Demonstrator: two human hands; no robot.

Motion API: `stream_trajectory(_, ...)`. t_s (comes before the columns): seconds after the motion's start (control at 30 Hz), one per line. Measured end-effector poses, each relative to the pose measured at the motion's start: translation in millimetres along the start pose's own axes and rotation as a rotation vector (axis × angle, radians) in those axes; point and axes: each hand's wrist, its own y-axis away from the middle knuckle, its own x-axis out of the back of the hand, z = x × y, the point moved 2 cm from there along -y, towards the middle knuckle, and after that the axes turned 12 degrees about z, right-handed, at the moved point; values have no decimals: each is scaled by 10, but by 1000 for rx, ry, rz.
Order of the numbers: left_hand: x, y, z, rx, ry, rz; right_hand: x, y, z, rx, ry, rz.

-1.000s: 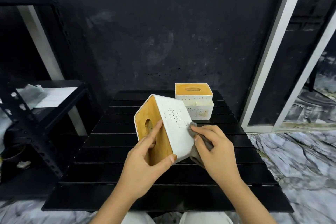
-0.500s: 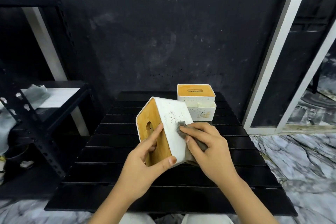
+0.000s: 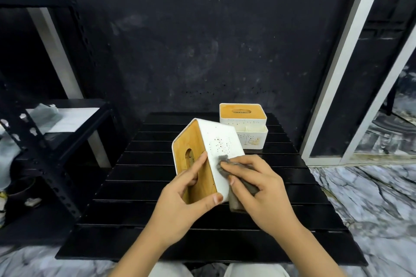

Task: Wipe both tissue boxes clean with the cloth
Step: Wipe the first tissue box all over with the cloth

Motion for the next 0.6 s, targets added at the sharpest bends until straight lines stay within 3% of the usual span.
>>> stream_trajectory(0.1, -9, -6, 13, -9, 16, -6, -70, -15, -107, 58, 10, -34)
stream_trajectory(0.37, 19, 53, 21, -19, -53, 23, -61, -184, 141, -106, -19, 48)
stream_trajectory(0.6, 105, 18, 93, -11, -138, 27, -49, -63, 157, -85, 11, 69)
